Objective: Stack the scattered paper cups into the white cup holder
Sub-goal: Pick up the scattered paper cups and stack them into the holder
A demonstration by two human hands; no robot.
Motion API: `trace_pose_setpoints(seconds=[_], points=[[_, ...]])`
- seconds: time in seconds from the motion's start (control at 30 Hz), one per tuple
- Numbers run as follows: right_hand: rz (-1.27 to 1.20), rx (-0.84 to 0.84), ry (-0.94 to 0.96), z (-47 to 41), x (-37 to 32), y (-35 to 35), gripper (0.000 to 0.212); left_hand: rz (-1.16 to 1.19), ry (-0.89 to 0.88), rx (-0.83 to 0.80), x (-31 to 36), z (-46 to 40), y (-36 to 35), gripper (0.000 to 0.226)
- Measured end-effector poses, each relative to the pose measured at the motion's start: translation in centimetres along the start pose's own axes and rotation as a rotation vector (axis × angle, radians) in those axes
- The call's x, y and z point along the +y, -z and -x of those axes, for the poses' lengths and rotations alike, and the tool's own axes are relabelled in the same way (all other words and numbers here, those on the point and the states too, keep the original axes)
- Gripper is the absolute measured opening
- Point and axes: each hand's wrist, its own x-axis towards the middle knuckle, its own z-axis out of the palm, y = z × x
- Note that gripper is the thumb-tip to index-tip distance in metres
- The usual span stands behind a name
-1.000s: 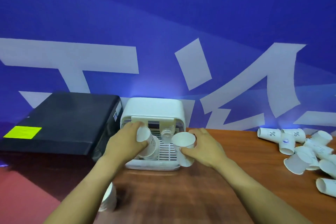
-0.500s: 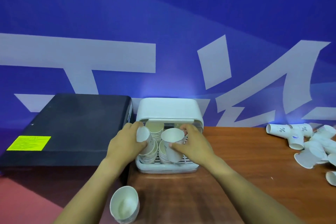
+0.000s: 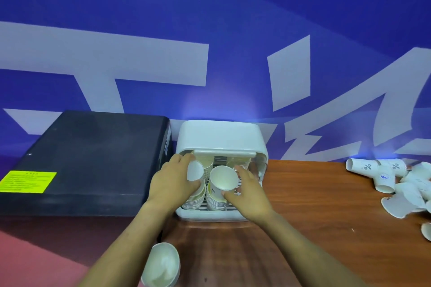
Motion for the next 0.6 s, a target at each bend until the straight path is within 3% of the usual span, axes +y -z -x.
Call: trace_pose_setpoints(seconds=[0.17,0.43,0.6], points=[[0.020,-0.040,-0.040,-0.4,1.1,-0.2,0.080,0.012,-0.004,-0.011,0.1,0.2,0.1,0.052],[0.024,-0.041,-0.019,-0.7,1.4,0.3,0.070,0.139,0.059,-0.044,-0.3,0.5,0.7,0.048],[0.073,-0.067,-0.015,-0.8,1.3,0.7,0.080,0.167,0.101,-0.064,-1.2,0.9,1.4,0.066]])
